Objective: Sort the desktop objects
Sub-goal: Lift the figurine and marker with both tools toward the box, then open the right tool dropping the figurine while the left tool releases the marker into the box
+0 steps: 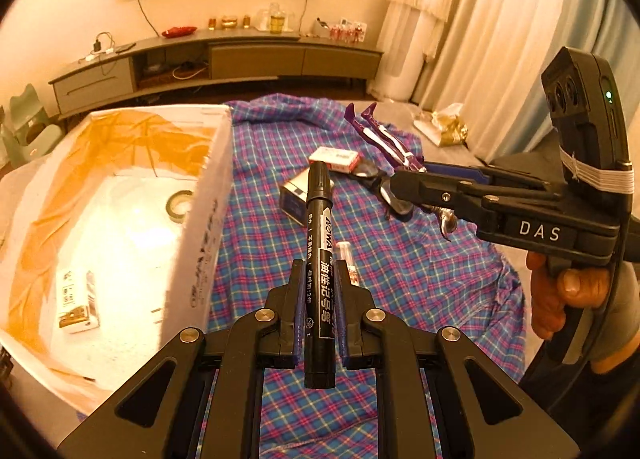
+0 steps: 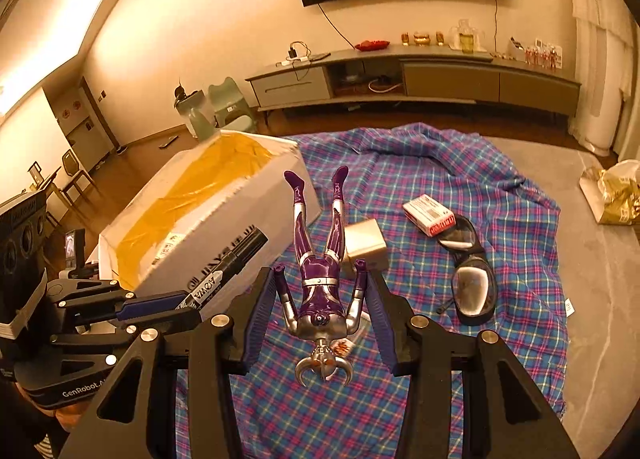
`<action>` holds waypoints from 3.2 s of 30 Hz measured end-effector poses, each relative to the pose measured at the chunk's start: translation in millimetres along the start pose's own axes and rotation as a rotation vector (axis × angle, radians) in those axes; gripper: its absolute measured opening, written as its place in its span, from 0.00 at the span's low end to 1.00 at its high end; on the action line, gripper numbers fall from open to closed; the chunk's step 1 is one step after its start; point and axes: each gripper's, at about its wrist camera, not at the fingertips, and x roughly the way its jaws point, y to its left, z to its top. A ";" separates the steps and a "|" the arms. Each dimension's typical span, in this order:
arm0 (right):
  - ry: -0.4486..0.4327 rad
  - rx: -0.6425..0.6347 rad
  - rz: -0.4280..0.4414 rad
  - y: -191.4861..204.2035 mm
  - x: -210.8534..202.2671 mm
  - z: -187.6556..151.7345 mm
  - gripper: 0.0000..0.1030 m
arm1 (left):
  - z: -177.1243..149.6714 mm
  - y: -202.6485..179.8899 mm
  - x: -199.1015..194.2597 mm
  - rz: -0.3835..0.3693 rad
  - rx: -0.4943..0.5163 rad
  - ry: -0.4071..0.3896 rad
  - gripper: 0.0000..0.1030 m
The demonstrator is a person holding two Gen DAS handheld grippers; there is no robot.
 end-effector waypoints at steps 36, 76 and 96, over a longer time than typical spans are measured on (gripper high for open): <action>-0.050 -0.175 -0.030 162.7 8.2 34.7 0.46 | 3.7 123.0 -81.3 -0.017 -0.246 -0.115 0.13; 0.399 -0.448 -0.099 199.2 208.1 94.3 0.46 | -13.2 218.5 -1.5 -0.028 -0.709 0.167 0.13; 0.525 -0.401 -0.091 215.1 274.9 113.0 0.48 | -11.5 218.1 17.7 -0.011 -0.639 0.255 0.22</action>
